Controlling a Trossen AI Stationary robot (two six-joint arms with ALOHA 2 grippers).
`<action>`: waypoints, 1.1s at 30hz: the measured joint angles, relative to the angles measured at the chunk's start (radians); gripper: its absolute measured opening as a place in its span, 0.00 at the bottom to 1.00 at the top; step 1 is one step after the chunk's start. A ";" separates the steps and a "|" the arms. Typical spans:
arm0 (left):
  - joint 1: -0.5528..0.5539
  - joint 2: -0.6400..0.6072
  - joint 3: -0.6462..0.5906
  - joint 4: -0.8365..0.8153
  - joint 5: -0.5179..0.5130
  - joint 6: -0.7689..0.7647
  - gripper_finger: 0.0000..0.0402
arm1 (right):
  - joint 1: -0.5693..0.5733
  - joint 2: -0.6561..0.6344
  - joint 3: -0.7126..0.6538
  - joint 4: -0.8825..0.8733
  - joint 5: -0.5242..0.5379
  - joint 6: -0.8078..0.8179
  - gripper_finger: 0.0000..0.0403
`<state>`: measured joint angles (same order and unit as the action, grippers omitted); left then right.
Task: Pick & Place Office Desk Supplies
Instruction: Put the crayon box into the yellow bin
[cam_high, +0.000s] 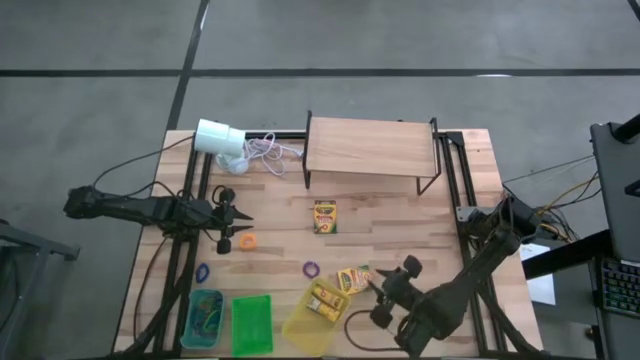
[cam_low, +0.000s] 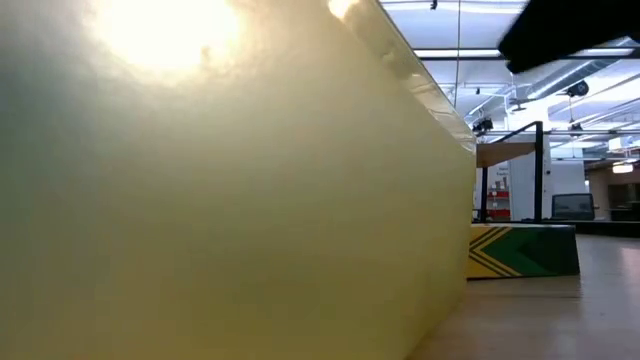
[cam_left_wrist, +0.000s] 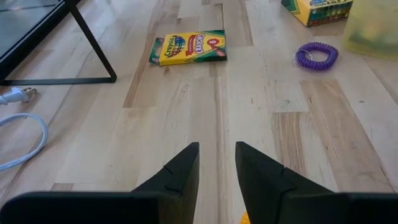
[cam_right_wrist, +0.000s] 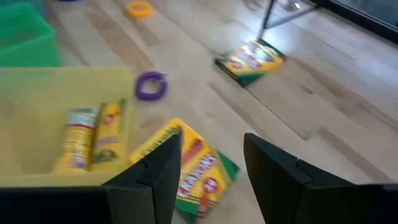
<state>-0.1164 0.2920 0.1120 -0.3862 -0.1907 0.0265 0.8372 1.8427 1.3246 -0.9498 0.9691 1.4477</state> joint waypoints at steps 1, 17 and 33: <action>0.000 0.000 0.000 0.000 0.000 0.000 0.27 | 0.001 -0.002 -0.014 -0.009 0.000 0.021 0.42; 0.000 0.000 0.000 0.000 0.000 0.000 0.27 | 0.002 -0.061 -0.350 0.126 0.082 0.186 0.42; 0.000 0.000 0.000 0.000 0.000 -0.004 0.27 | -0.007 -0.103 -0.317 0.130 0.131 0.174 0.42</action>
<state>-0.1162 0.2916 0.1120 -0.3863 -0.1908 0.0227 0.8299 1.7401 1.0081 -0.8196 1.1000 1.6215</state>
